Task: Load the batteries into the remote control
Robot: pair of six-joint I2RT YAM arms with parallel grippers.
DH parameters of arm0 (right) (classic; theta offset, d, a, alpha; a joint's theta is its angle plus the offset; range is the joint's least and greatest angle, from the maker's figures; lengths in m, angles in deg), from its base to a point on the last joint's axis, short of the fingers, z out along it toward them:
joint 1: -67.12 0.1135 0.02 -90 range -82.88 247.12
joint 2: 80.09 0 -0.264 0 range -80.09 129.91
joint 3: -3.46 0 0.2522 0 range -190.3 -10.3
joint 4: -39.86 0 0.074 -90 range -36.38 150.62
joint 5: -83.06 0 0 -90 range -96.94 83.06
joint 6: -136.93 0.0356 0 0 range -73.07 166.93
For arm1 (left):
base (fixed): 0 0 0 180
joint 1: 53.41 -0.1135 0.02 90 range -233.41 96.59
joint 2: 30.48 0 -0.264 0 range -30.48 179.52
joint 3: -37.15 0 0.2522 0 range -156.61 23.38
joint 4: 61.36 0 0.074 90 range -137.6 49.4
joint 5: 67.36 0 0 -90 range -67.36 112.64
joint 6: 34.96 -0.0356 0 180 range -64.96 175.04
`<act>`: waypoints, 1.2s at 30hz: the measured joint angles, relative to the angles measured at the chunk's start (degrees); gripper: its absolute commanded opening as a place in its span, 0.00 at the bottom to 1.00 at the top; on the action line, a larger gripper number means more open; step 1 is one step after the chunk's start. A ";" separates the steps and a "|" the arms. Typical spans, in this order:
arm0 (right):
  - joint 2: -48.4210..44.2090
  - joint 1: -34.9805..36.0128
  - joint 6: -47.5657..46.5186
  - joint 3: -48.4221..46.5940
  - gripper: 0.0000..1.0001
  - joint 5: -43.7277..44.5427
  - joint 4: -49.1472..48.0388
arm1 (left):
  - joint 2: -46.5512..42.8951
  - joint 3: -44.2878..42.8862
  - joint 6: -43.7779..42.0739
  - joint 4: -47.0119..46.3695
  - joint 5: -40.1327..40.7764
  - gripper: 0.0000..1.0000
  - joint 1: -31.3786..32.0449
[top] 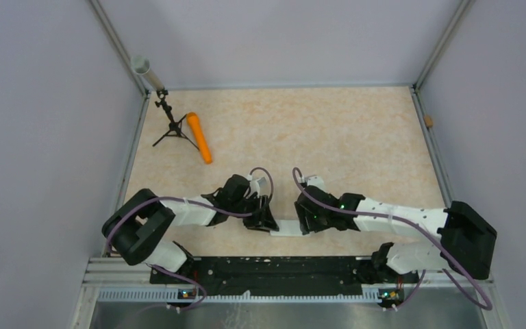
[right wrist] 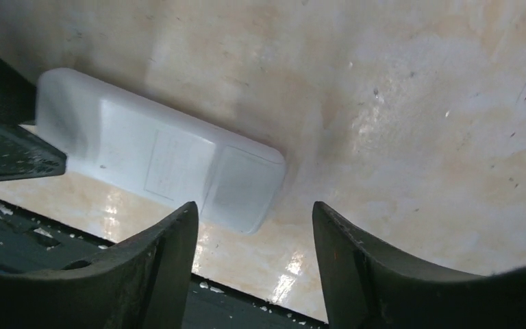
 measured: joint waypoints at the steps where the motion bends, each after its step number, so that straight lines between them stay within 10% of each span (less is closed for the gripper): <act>1: -0.48 0.00 -1.20 -0.33 0.68 -0.07 0.07 | -0.48 0.00 0.00 0.20 0.59 0.51 0.13; 14: -3.41 -0.44 -23.56 -3.96 0.93 -4.24 -6.75 | -16.46 1.38 -0.20 14.25 17.14 0.82 -0.57; 36: 10.93 -4.15 -29.18 -3.34 0.92 -23.28 -15.21 | -44.50 3.54 1.68 31.78 30.25 0.90 -0.83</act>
